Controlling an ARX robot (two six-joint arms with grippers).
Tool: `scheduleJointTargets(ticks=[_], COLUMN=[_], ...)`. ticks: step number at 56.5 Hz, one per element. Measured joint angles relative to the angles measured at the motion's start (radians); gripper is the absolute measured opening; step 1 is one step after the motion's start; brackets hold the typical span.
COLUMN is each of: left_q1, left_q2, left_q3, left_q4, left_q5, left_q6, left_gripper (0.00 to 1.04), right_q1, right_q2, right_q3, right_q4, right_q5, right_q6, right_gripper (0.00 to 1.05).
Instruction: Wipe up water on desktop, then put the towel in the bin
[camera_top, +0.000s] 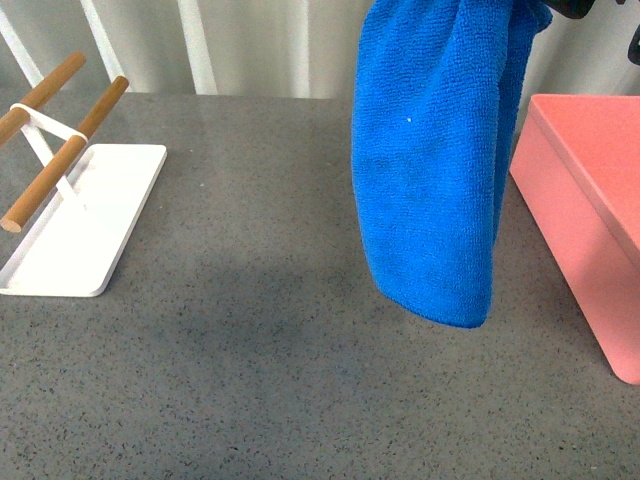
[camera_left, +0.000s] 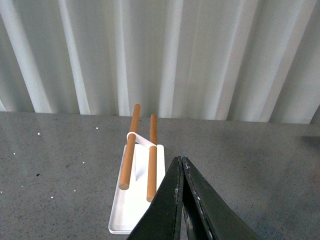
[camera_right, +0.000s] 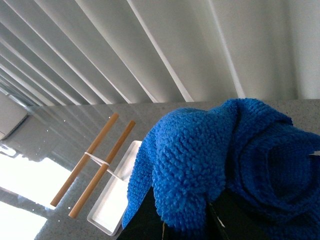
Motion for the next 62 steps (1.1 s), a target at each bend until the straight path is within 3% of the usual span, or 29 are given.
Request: scheduleJointTargets(ticks=[10, 16, 28, 35, 44, 53, 56, 62], left_q1=[0.000, 0.000, 0.000, 0.000, 0.000, 0.000, 0.000, 0.000], left_q2=[-0.048, -0.172, -0.206, -0.206, -0.206, -0.206, -0.206, -0.206], left_q3=[0.000, 0.000, 0.000, 0.000, 0.000, 0.000, 0.000, 0.000], left_q4=[-0.048, -0.202, -0.213, -0.213, -0.214, -0.214, -0.214, -0.214], left_q5=[0.000, 0.000, 0.000, 0.000, 0.000, 0.000, 0.000, 0.000], left_q6=[0.000, 0.000, 0.000, 0.000, 0.000, 0.000, 0.000, 0.002], left_gripper=[0.04, 0.04, 0.04, 0.25, 0.64, 0.91, 0.99, 0.98], right_q1=[0.005, 0.006, 0.008, 0.009, 0.023, 0.038, 0.043, 0.060], right_q2=[0.002, 0.008, 0.020, 0.033, 0.118, 0.235, 0.282, 0.404], right_q3=[0.000, 0.000, 0.002, 0.010, 0.093, 0.207, 0.244, 0.328], right_q4=[-0.003, -0.005, -0.011, -0.046, -0.192, -0.338, -0.377, -0.457], right_q5=[0.005, 0.006, 0.014, 0.049, 0.151, 0.240, 0.264, 0.309], right_q6=[-0.004, -0.007, -0.016, -0.038, -0.137, -0.229, -0.256, -0.293], right_gripper=[0.08, 0.08, 0.08, 0.08, 0.08, 0.08, 0.08, 0.08])
